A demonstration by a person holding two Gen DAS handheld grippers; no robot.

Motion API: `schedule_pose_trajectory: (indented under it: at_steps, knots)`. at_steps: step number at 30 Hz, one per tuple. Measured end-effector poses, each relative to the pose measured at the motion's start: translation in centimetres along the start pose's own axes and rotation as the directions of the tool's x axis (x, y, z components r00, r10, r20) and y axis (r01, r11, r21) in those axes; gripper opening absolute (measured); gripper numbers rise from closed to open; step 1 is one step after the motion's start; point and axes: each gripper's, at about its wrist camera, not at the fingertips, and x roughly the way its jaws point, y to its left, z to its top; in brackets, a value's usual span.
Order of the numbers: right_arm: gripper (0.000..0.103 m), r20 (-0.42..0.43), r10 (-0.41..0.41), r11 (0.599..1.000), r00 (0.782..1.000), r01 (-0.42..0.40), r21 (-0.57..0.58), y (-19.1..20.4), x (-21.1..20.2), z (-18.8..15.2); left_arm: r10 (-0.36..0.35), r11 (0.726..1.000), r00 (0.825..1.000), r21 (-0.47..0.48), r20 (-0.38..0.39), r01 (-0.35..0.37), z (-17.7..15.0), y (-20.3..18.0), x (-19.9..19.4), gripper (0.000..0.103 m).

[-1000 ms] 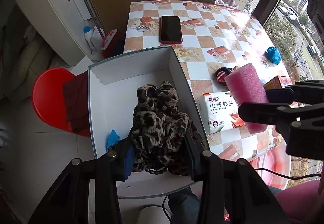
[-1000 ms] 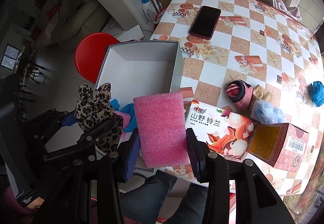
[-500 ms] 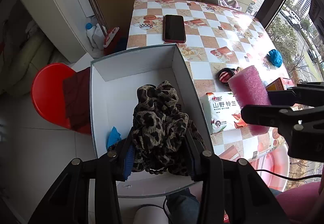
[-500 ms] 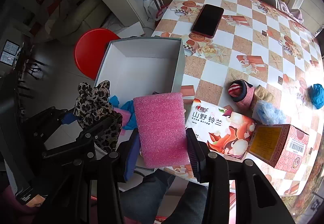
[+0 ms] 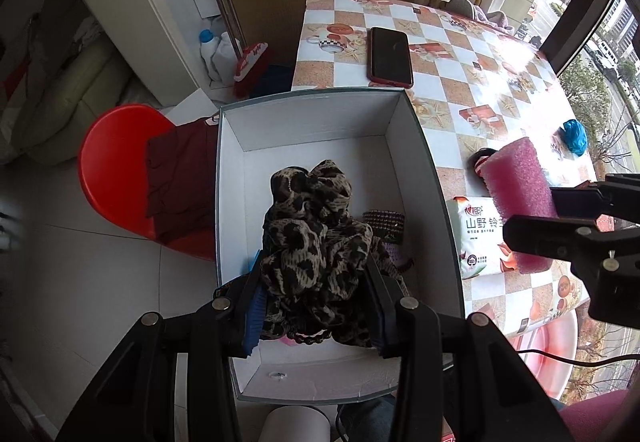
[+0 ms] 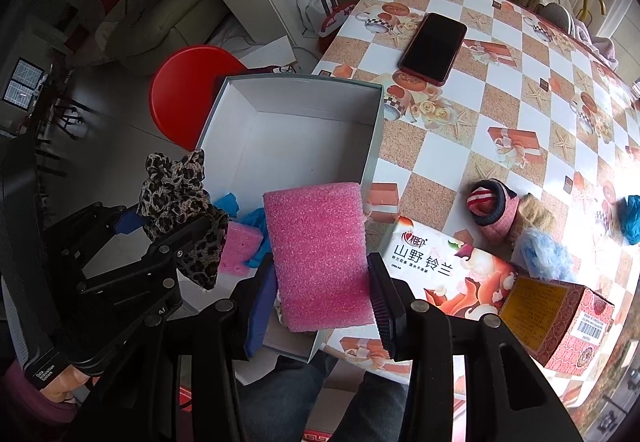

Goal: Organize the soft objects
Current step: 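Open both grippers over the white box to drop the scrunchie and sponge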

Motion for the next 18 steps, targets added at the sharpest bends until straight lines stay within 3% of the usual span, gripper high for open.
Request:
schedule_pose_trajectory:
  at_steps: [18]
  knots:
    - [0.046, -0.039, -0.031, 0.994, 0.999, 0.027, -0.106, 3.1, 2.6, 2.7, 0.024, 0.999, 0.999, -0.034, -0.023, -0.025, -0.1, 1.0, 1.4, 0.046]
